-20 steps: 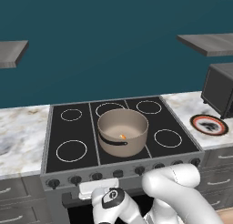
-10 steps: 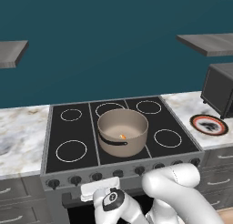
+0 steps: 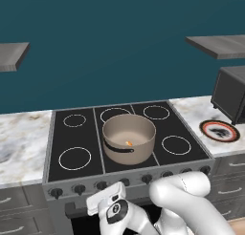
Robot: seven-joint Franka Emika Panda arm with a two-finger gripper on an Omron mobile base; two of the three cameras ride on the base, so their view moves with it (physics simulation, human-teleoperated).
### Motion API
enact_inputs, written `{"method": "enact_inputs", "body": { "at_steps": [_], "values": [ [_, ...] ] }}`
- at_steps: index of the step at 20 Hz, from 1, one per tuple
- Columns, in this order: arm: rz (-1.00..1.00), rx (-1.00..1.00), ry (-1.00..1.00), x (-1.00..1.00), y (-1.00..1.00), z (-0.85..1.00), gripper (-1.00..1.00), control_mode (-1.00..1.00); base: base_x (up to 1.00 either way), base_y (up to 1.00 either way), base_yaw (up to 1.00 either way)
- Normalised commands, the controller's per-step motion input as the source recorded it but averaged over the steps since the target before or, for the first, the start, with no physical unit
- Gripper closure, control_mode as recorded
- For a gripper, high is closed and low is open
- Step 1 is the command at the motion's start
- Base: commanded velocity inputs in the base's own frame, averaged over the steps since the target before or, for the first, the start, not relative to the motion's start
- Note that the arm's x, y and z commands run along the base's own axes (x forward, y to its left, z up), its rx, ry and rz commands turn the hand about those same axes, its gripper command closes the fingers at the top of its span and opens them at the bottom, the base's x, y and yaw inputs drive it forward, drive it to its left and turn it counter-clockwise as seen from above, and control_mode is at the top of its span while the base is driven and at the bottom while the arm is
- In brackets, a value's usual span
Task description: Retrieve the frozen meat and place it in the pot on a burner. Then turn the burner on.
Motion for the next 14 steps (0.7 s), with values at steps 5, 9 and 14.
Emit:
{"method": "enact_inputs", "body": {
  "at_steps": [5,9,14],
  "values": [
    [0.14,-0.40,0.11,0.00,0.00,-0.05,1.00,-1.00,0.00,0.00,0.00],
    [0.15,-0.38,0.11,0.00,0.00,-0.10,1.00,-1.00,0.00,0.00,0.00],
    [0.13,-0.29,0.09,0.00,0.00,-0.04,1.00,-1.00,0.00,0.00,0.00]
  ]
}}
